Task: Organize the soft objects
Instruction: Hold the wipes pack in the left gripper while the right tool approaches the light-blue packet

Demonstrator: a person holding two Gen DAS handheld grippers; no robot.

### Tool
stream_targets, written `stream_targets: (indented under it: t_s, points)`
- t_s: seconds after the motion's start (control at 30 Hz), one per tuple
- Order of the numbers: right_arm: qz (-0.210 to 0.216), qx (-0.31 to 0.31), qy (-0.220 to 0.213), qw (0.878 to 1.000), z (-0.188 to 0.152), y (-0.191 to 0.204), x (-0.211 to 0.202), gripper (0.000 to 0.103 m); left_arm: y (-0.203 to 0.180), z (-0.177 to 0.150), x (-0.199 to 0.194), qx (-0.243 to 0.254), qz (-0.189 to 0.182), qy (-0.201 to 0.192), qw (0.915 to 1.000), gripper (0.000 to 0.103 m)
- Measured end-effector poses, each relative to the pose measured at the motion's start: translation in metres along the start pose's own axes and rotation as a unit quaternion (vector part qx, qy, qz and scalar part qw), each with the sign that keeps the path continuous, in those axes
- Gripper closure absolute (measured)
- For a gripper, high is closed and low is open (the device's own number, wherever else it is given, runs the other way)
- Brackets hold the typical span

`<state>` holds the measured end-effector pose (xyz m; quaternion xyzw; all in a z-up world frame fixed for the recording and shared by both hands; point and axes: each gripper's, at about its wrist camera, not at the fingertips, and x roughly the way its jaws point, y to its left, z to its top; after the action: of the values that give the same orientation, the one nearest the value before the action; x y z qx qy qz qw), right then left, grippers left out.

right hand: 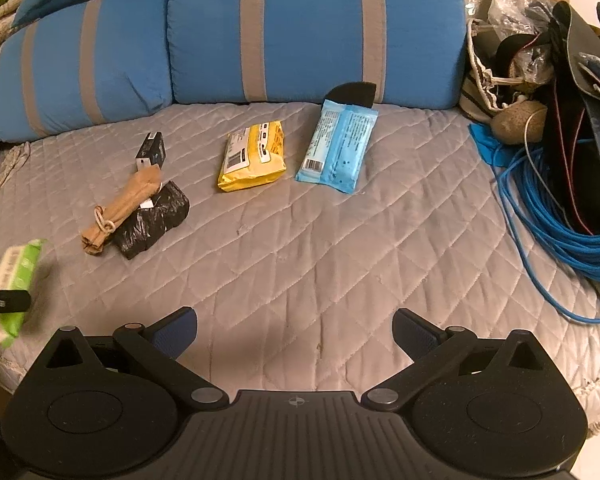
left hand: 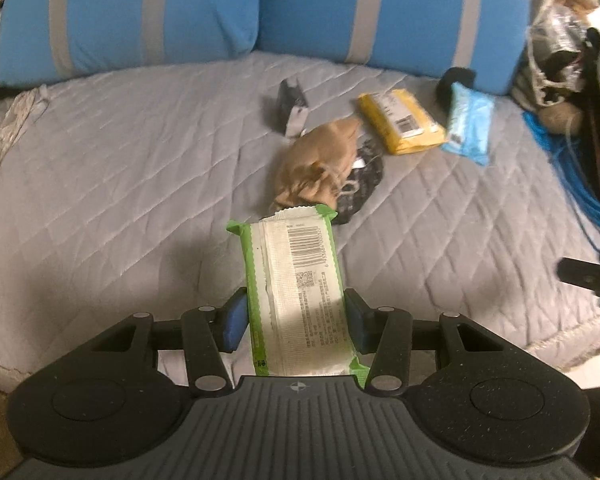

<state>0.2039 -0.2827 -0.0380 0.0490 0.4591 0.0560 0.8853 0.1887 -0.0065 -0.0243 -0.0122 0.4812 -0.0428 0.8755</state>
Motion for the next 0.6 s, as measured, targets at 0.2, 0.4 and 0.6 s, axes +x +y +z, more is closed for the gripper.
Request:
stream_targets:
  t_s: [0.2,0.4,0.6]
  points:
    - [-0.005,-0.017,0.003,1.0,0.005,-0.001,0.012,0.0,-0.003,-0.003,-0.012,0.016,-0.021,-0.015,0.9995,0.055]
    - [-0.011,-0.017,-0.014,1.0,0.017,-0.005,0.021,0.0,-0.011,0.001,-0.014,0.039,-0.016,-0.023,0.9988,0.055]
    - [-0.018,-0.027,-0.027,0.999,0.029,-0.01,0.032,0.0,-0.017,0.007,-0.02,0.054,-0.026,-0.035,0.9976,0.055]
